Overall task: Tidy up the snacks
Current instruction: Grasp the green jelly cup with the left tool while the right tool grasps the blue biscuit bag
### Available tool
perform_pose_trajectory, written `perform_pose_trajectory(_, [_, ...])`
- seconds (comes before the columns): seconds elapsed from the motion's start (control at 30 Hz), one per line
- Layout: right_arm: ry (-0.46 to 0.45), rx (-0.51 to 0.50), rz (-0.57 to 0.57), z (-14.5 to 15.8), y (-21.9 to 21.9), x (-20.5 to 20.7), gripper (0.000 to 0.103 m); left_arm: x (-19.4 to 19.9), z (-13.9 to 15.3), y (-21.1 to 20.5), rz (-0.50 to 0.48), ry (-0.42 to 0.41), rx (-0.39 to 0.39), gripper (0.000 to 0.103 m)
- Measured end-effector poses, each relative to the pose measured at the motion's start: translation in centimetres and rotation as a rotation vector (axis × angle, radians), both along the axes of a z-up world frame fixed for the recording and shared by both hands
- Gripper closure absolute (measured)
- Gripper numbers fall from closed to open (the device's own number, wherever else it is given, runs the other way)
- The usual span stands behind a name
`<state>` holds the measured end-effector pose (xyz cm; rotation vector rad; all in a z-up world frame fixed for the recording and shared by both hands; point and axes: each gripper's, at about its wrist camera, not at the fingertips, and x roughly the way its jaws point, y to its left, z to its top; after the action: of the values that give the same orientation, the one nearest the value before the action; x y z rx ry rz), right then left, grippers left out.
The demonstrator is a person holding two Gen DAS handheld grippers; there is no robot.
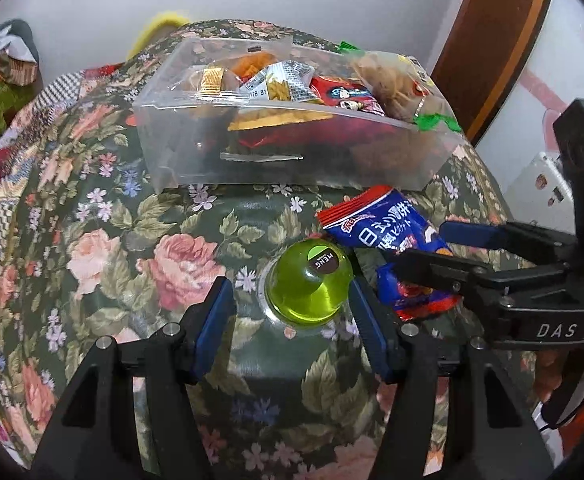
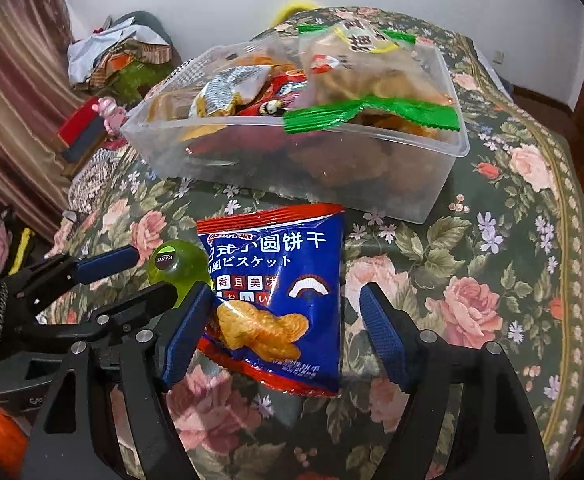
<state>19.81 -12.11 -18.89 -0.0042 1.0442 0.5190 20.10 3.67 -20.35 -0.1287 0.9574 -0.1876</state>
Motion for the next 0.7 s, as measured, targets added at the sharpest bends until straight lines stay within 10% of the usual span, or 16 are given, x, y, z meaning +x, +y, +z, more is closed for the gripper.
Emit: perform_pose_trajectory(0.7, [0.024, -0.007, 0.021, -1.1, 1.7, 0.6, 0.025, 0.9, -1.2, 1.2, 0.071, -0.009, 0.01, 0.054])
